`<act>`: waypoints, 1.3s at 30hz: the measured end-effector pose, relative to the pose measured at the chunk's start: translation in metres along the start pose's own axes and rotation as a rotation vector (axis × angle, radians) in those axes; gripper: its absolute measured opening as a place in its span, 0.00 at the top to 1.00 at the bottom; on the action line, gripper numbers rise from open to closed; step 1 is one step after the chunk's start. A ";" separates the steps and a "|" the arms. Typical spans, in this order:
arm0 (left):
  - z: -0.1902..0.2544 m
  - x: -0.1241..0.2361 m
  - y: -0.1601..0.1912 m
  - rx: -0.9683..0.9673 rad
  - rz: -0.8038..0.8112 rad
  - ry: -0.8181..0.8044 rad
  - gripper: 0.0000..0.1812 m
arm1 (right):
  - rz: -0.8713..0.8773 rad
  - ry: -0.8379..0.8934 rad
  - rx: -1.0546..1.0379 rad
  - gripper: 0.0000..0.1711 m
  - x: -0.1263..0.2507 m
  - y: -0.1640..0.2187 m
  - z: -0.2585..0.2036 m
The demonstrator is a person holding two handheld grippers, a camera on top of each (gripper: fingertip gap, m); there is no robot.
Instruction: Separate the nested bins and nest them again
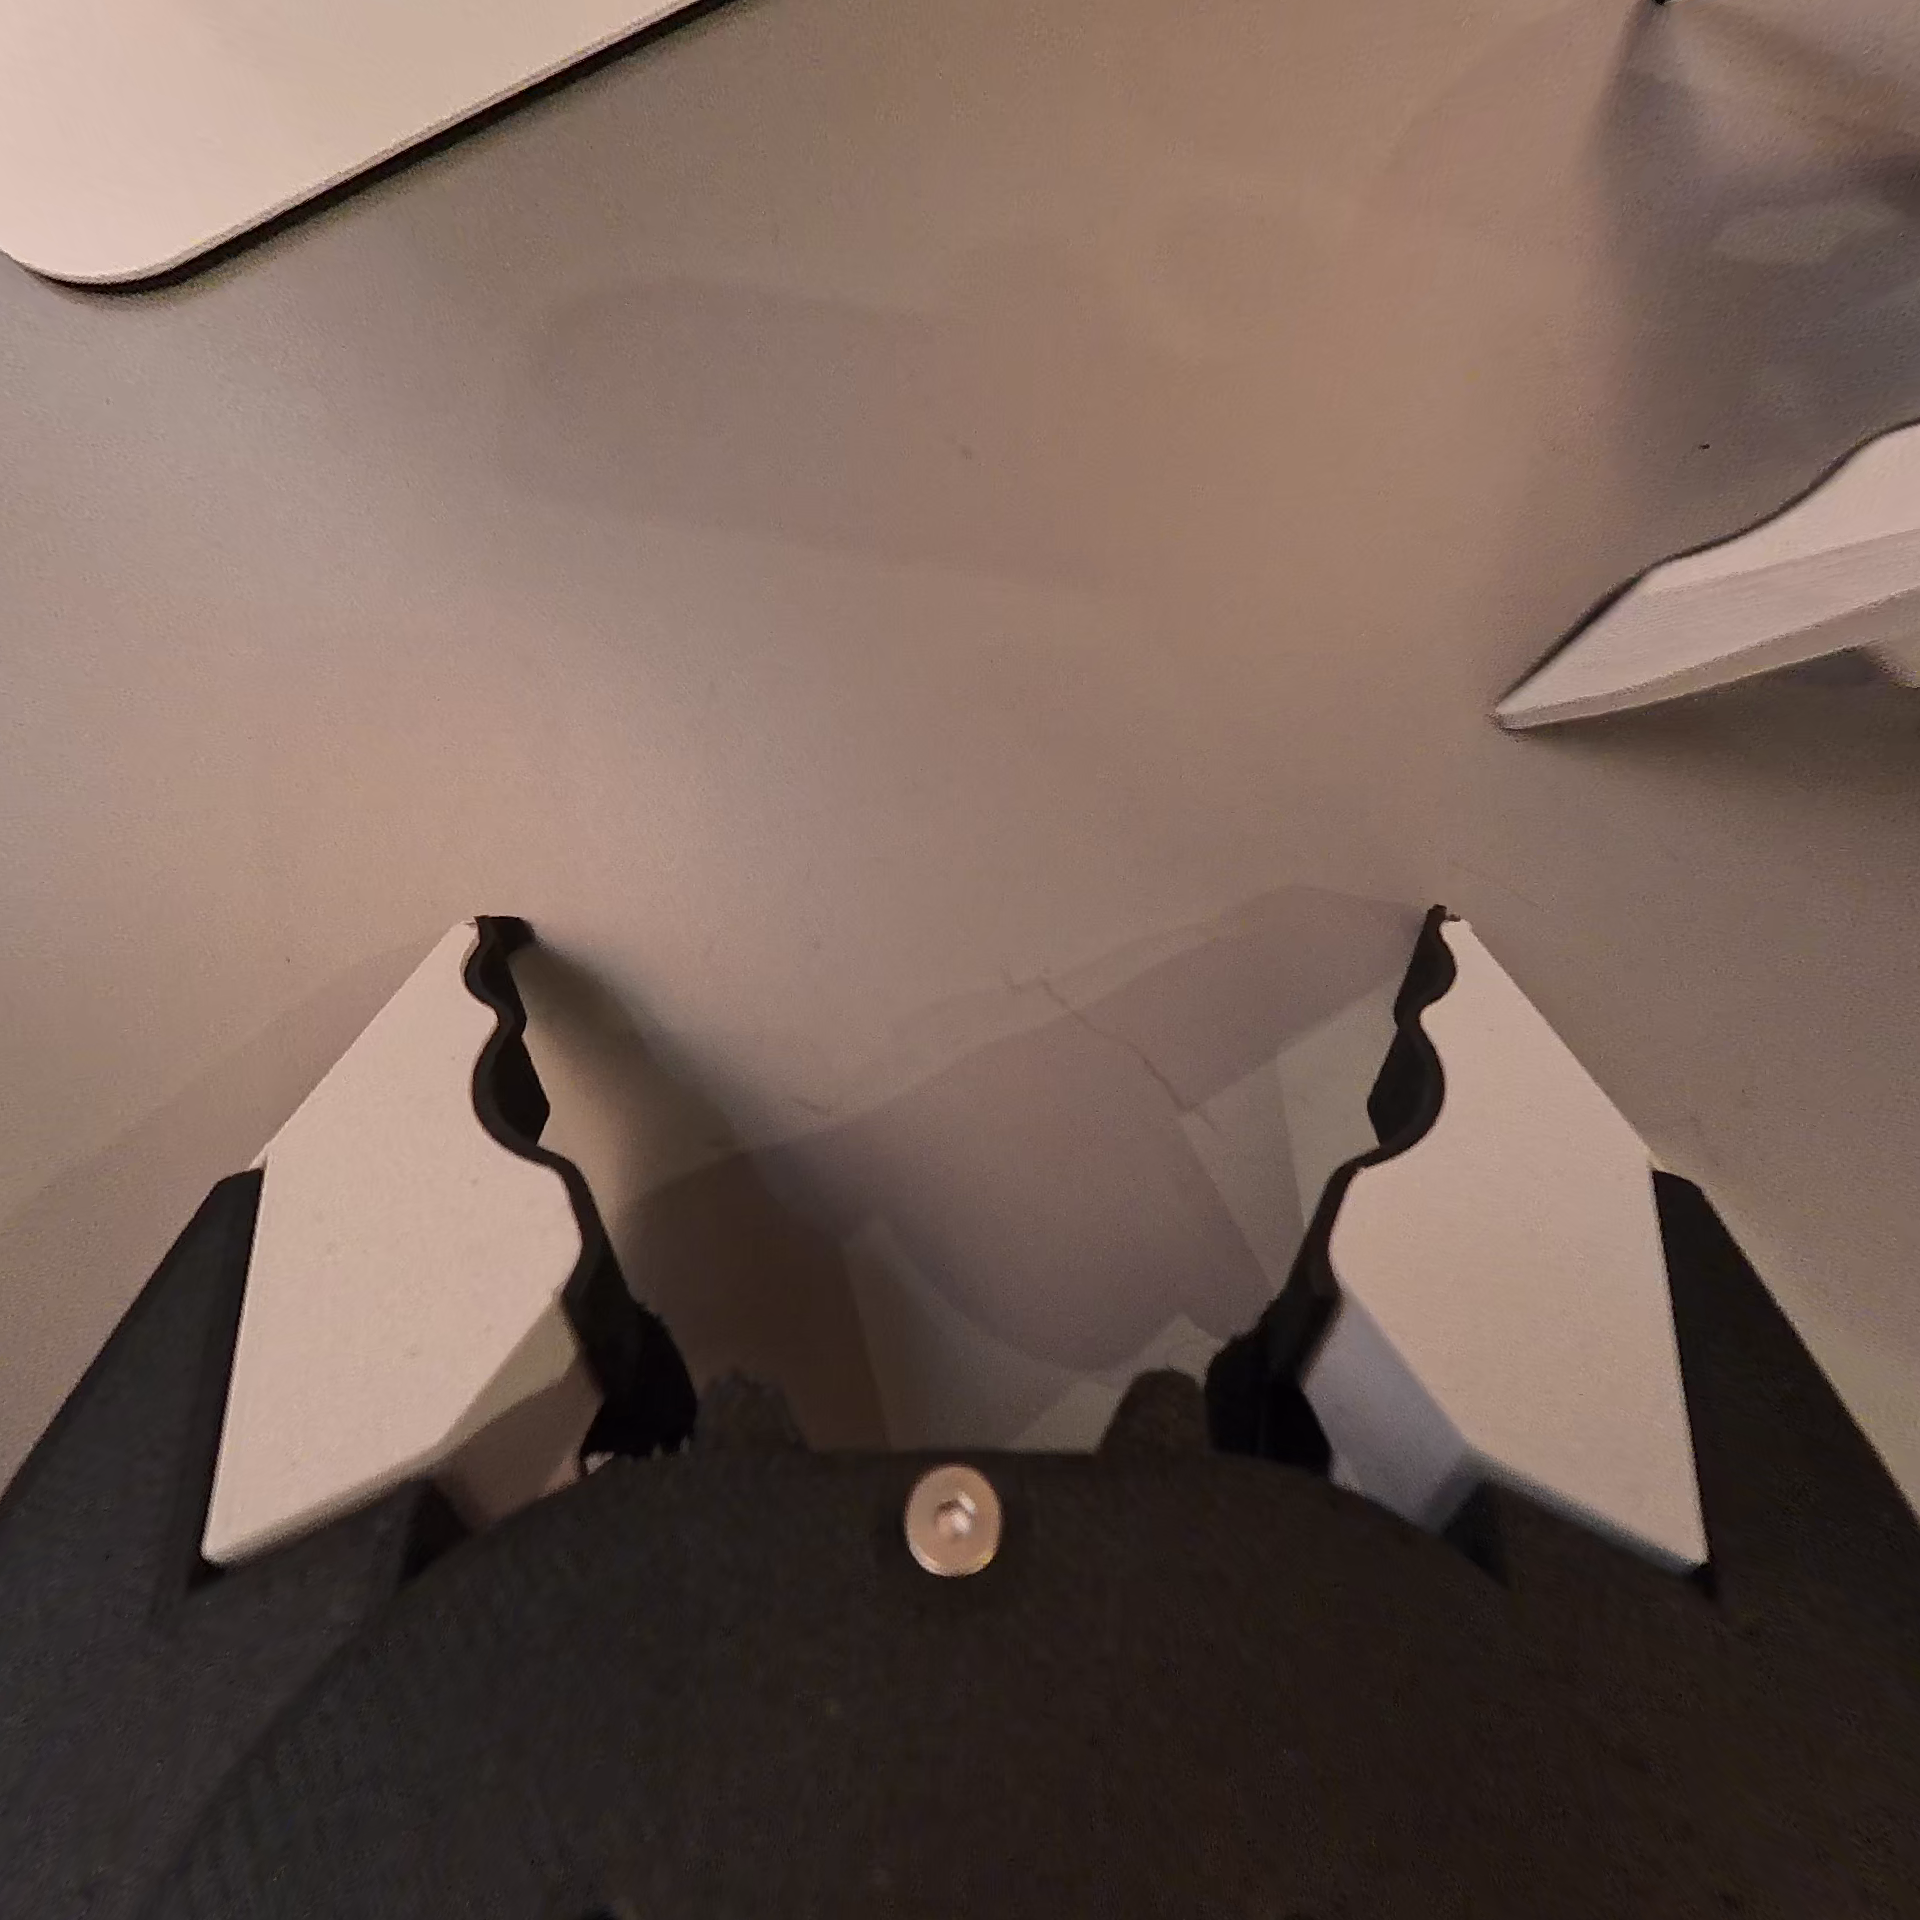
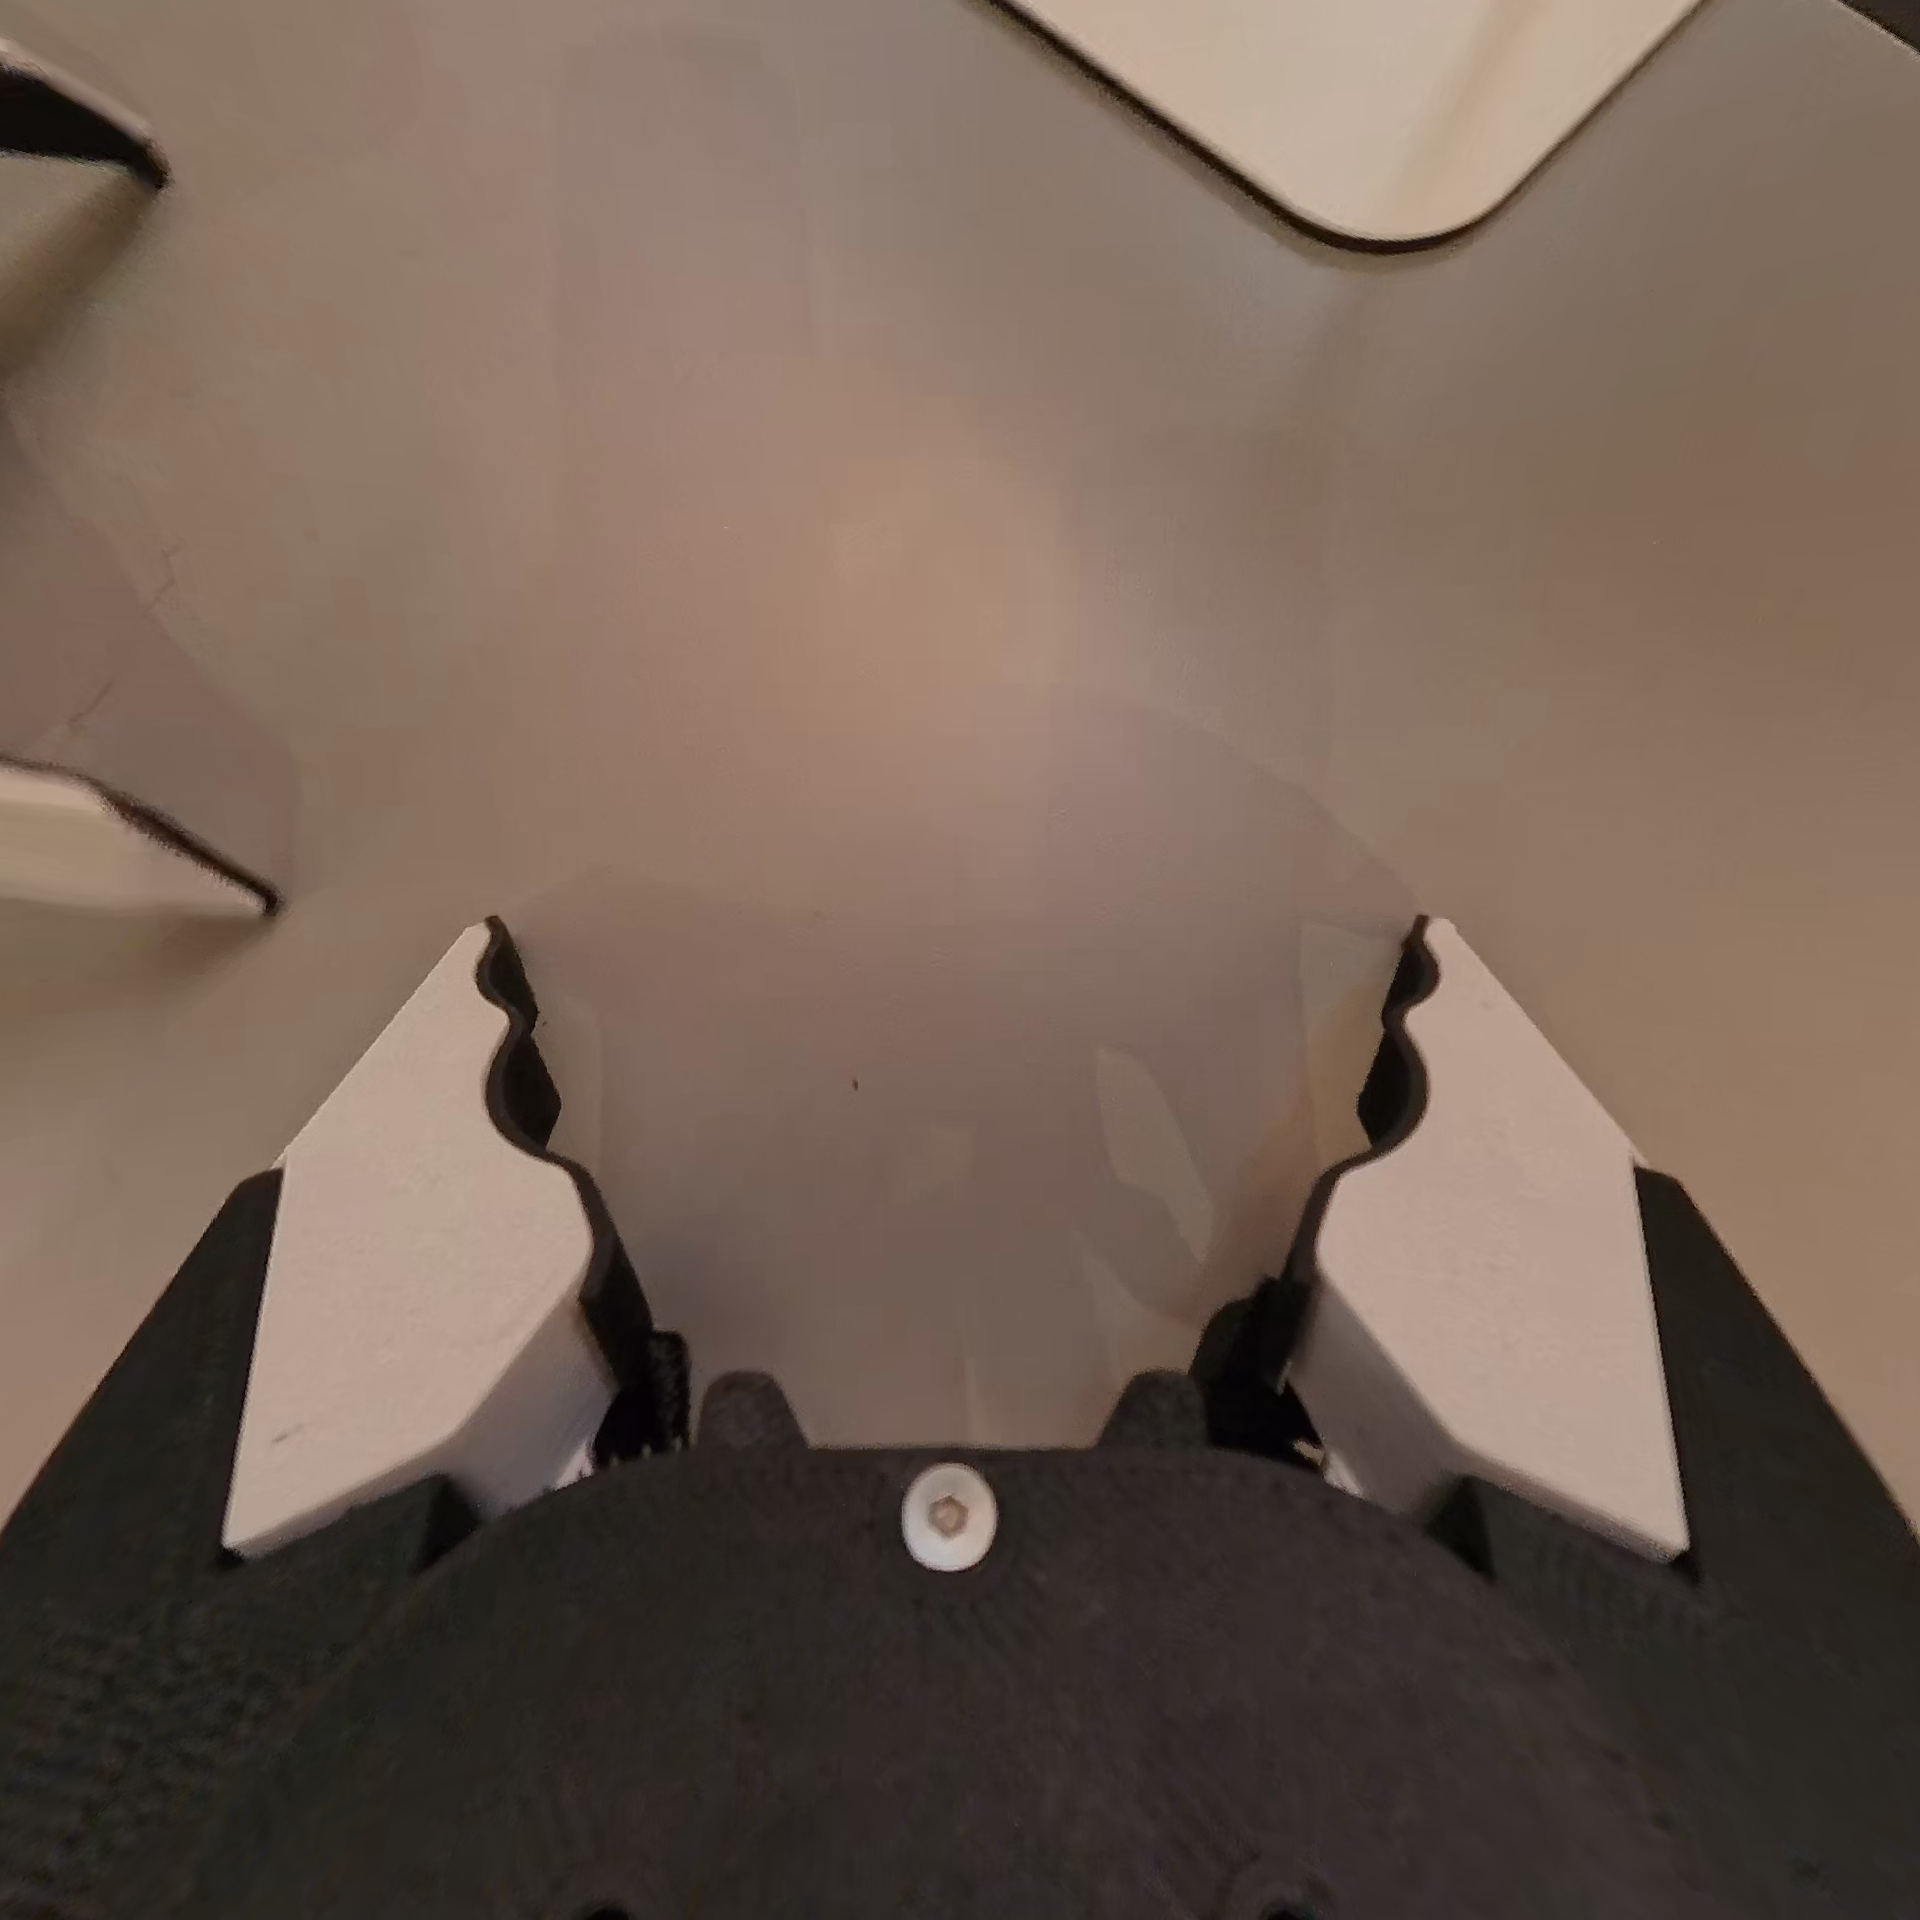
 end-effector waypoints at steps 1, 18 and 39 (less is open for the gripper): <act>0.000 0.000 0.000 -0.001 0.000 0.000 0.13 | 0.004 0.016 -0.017 0.09 -0.001 -0.001 -0.001; 0.033 0.047 0.049 -0.008 0.009 0.016 0.13 | 0.021 0.106 -0.117 0.09 0.024 0.039 -0.062; 0.030 0.064 0.070 0.079 -0.009 -0.063 0.13 | 0.030 0.148 -0.163 0.09 0.026 0.048 -0.093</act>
Point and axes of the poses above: each gripper's, where its closed fingertips meet, x back along the fingers, y out of its underside, z = x × y across the jaws, the point moved 6 cm from there along x, back along the fingers, and after that the axes turned 10 degrees about -x, right-handed, at the moved point
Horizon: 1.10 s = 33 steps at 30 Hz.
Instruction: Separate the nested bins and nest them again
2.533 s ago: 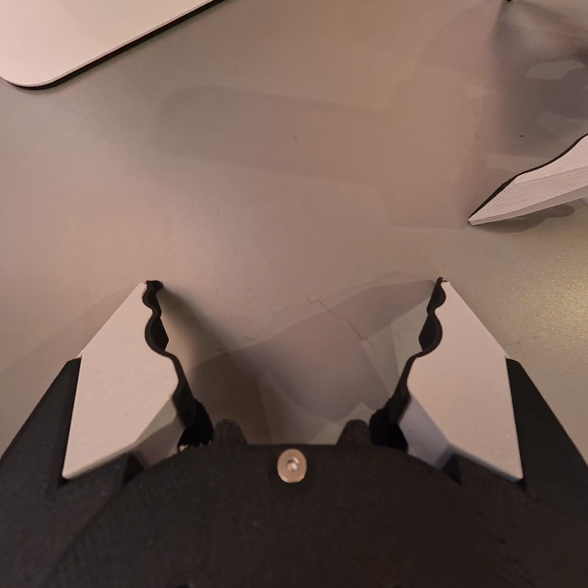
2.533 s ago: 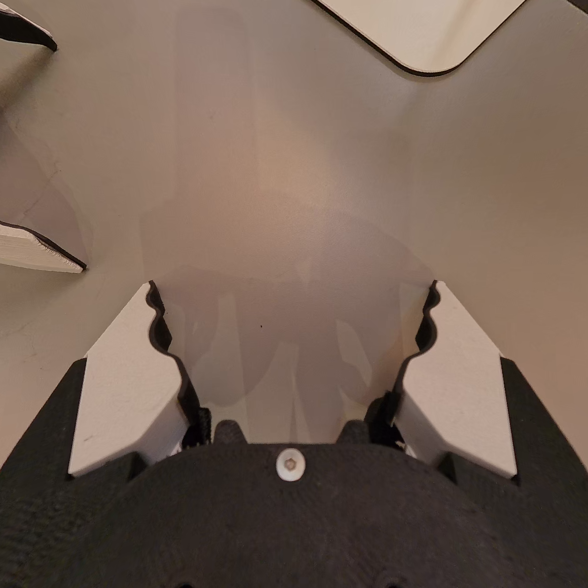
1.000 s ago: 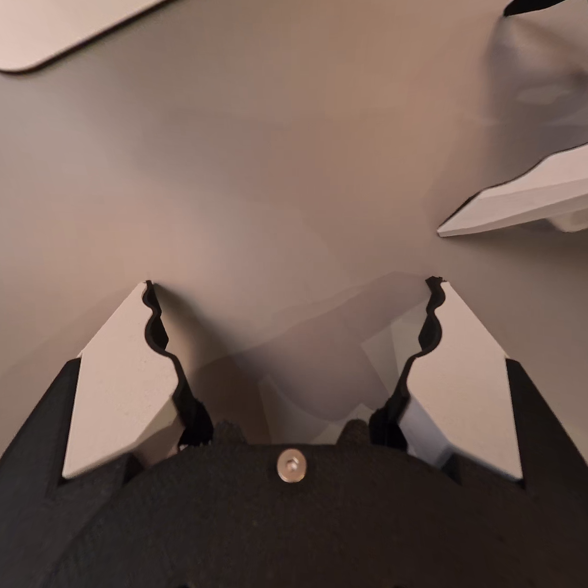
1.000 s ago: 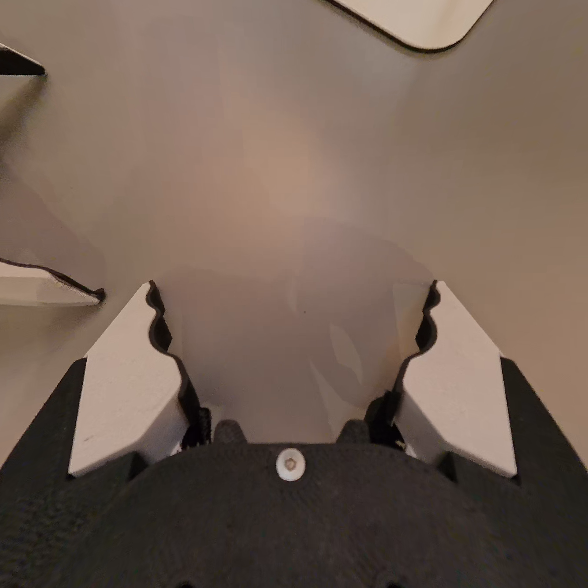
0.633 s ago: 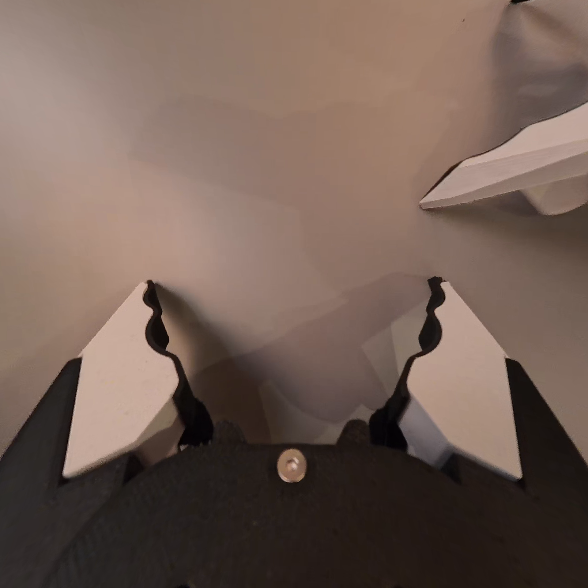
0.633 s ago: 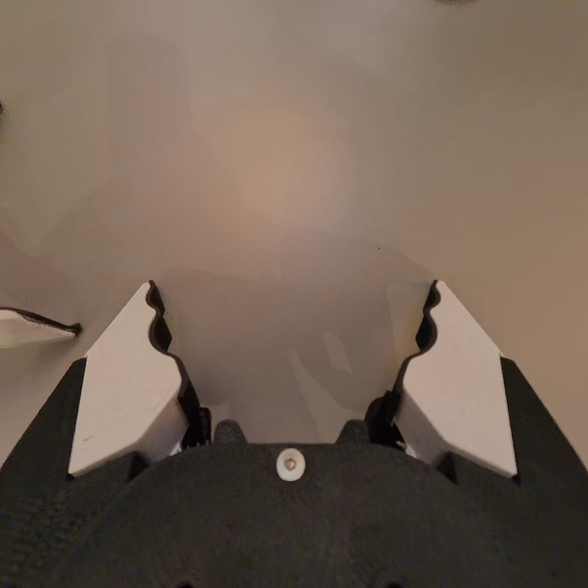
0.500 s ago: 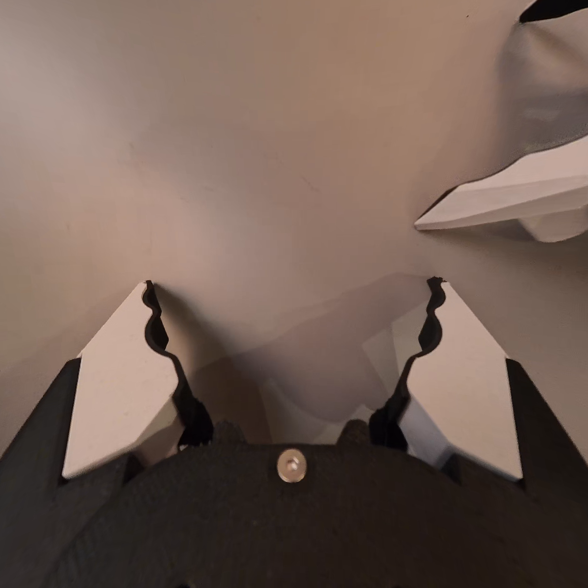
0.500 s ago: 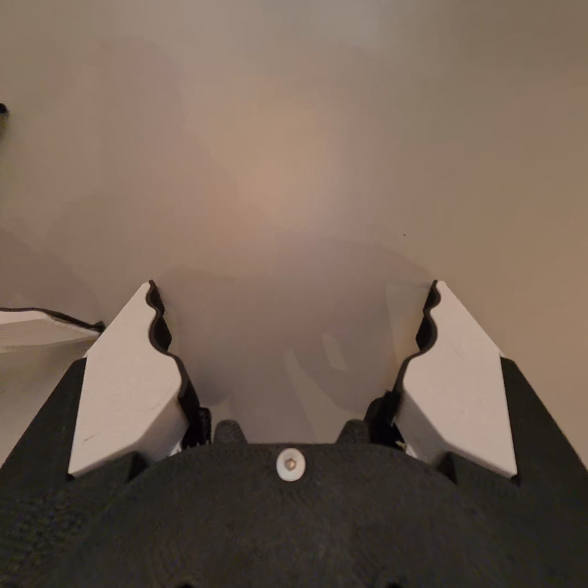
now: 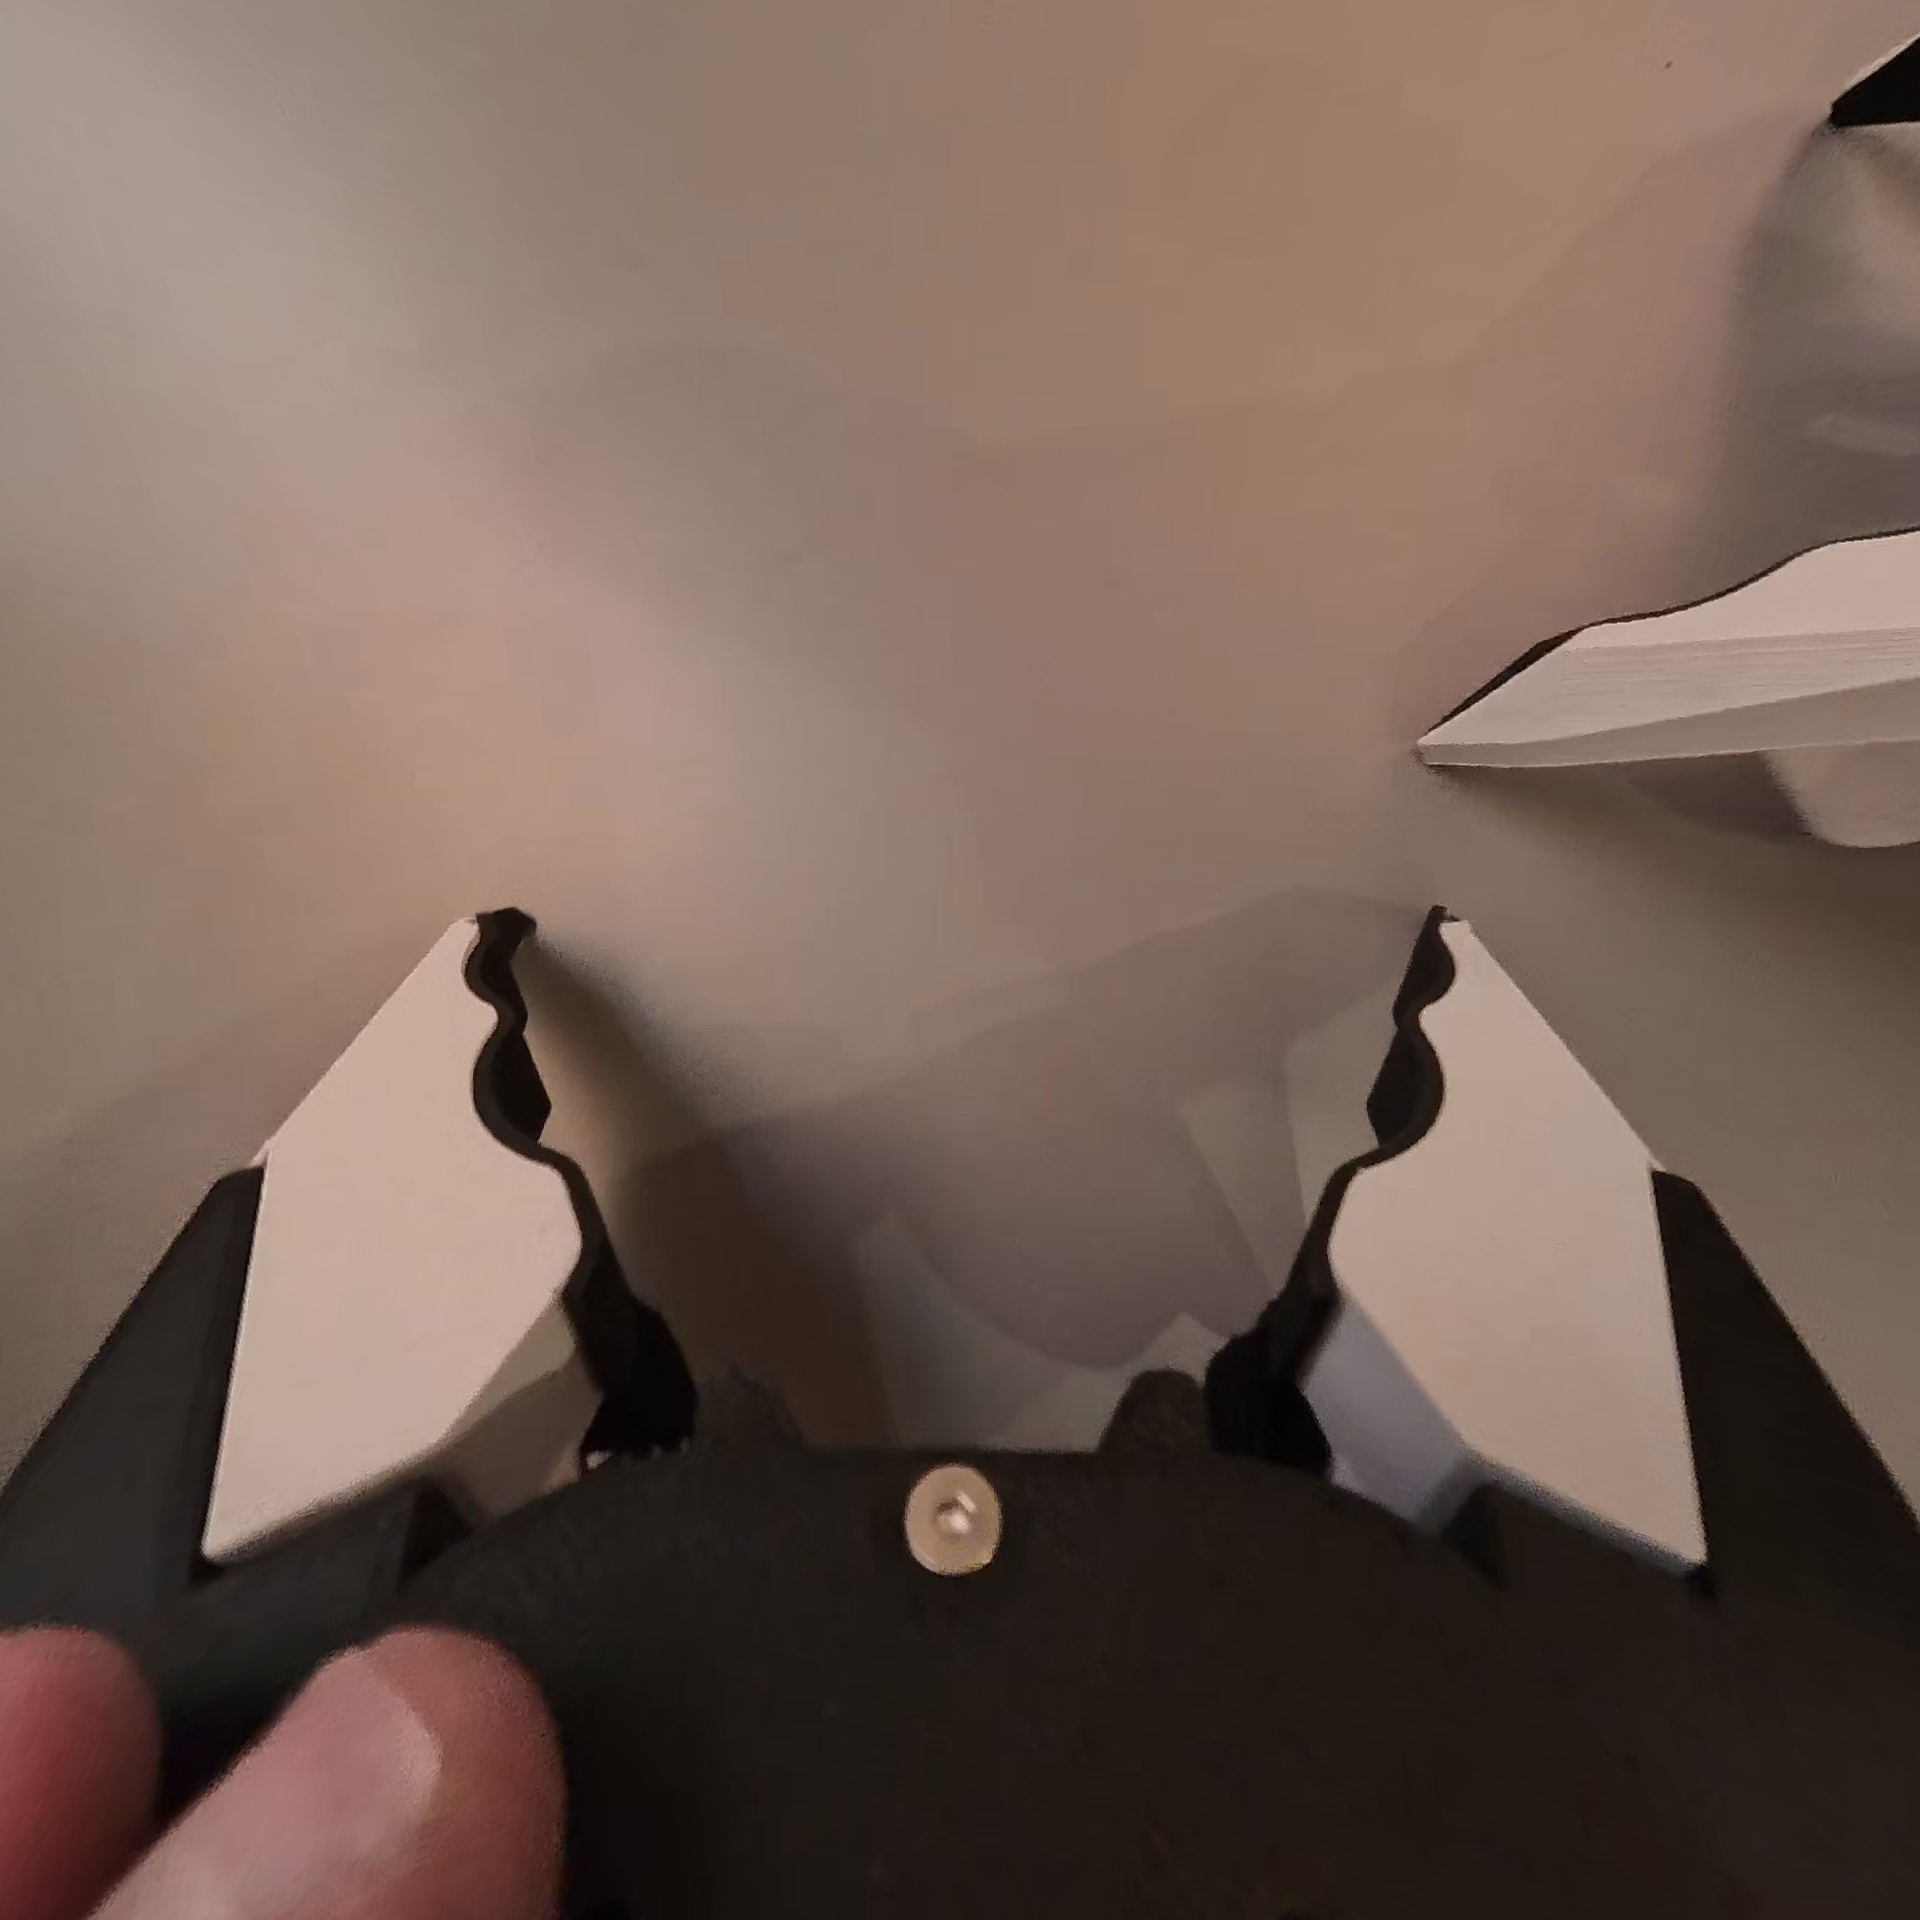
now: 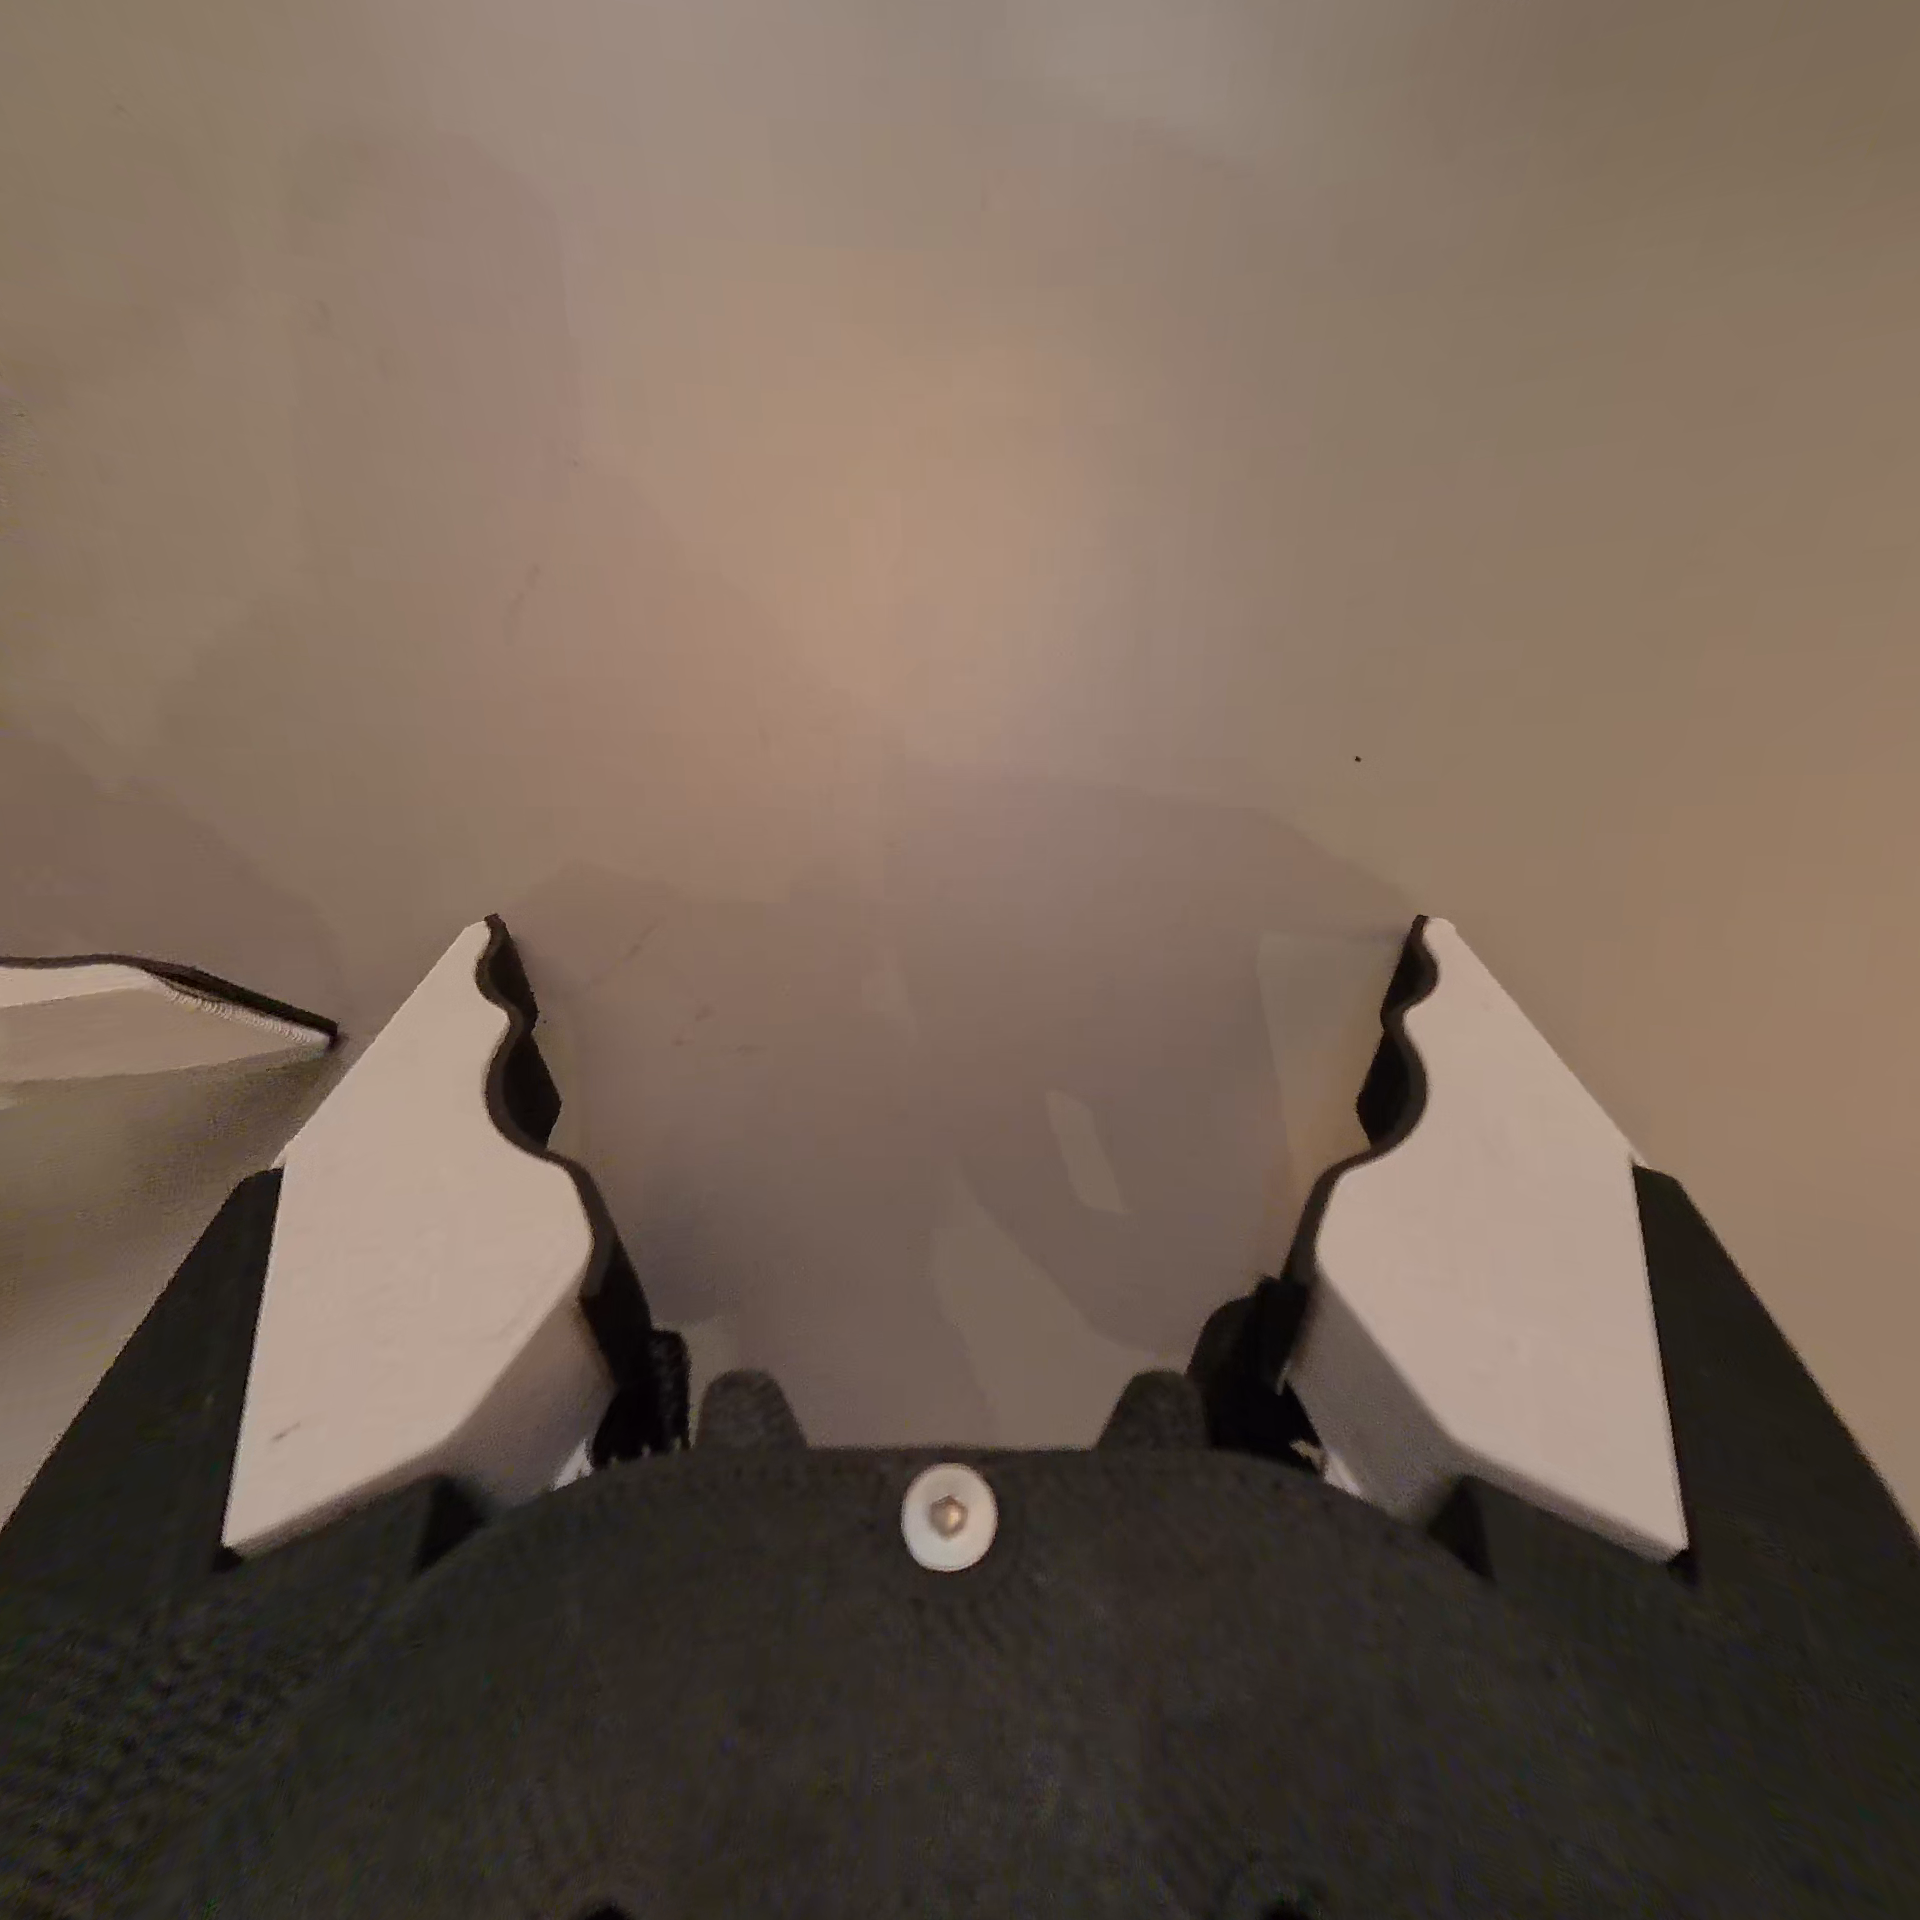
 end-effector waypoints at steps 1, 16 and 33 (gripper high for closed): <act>0.000 0.000 0.000 0.000 -0.001 -0.001 0.13 | 0.000 0.000 0.000 0.09 0.000 0.000 0.000; 0.000 0.001 0.000 0.002 -0.003 -0.004 0.13 | -0.002 -0.002 0.001 0.09 0.000 0.000 0.000; 0.000 0.001 0.001 0.004 -0.002 -0.006 0.13 | -0.002 -0.014 0.007 0.09 0.002 0.004 -0.006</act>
Point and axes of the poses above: each gripper's, where its closed fingertips meet, x back along the fingers, y out of its underside, z = x × y across the jaws, the point moved 6 cm from there along x, back along the fingers, and after that the axes turned 10 degrees about -x, right-handed, at the moved point
